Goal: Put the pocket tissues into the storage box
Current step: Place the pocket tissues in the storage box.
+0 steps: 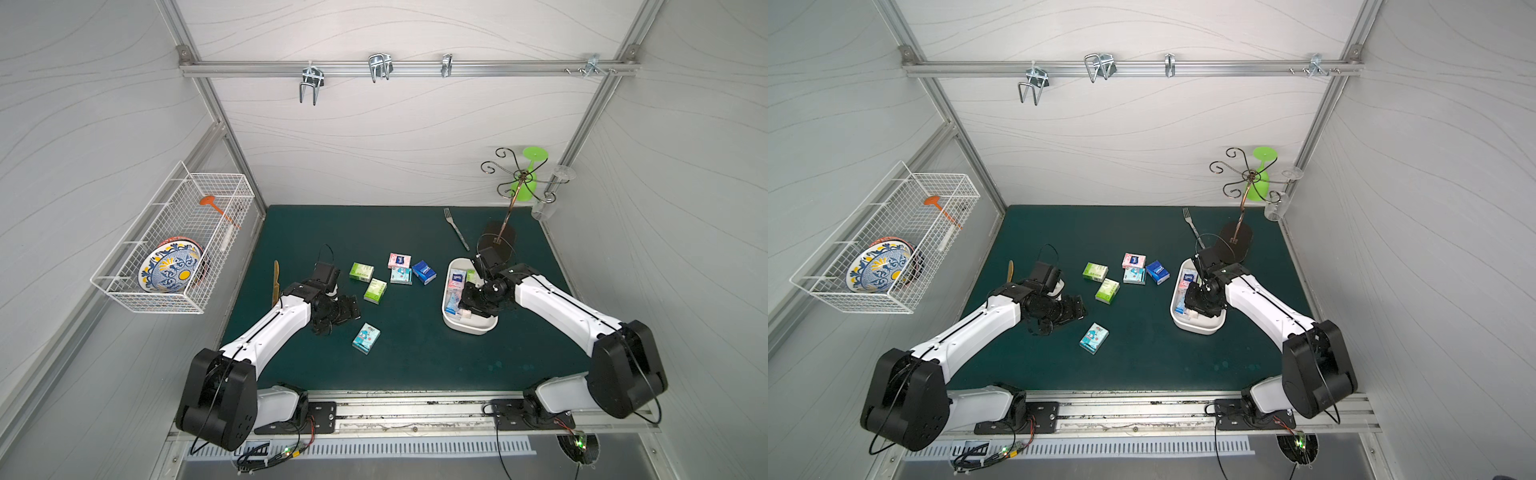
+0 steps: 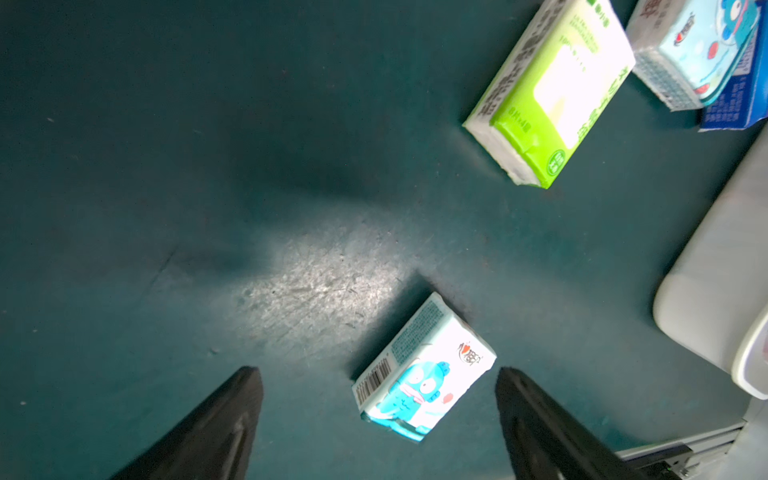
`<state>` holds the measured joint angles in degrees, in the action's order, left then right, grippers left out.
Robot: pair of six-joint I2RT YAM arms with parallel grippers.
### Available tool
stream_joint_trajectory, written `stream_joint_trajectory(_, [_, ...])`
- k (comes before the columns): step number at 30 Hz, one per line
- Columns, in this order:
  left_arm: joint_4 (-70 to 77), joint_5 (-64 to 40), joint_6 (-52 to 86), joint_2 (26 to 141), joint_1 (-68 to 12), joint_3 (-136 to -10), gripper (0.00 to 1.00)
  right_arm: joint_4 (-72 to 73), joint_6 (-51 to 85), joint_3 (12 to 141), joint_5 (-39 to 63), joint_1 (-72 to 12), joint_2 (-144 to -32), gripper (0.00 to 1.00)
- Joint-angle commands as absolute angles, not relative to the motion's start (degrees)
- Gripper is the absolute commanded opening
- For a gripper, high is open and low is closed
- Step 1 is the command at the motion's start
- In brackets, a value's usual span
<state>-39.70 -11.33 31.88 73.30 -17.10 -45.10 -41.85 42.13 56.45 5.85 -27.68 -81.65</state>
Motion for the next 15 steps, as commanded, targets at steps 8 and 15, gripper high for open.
stream_joint_trajectory(8, [-42.79,-5.47,29.15,74.37,-21.61,-48.06,1.0,-38.43,45.11,60.57,7.6,-29.85,-88.31,0.56])
stream_joint_trajectory(15, [-43.59,-2.61,26.12,74.79,-26.38,-49.4,0.99,-42.17,43.91,61.35,3.55,-29.89,-84.1,0.76])
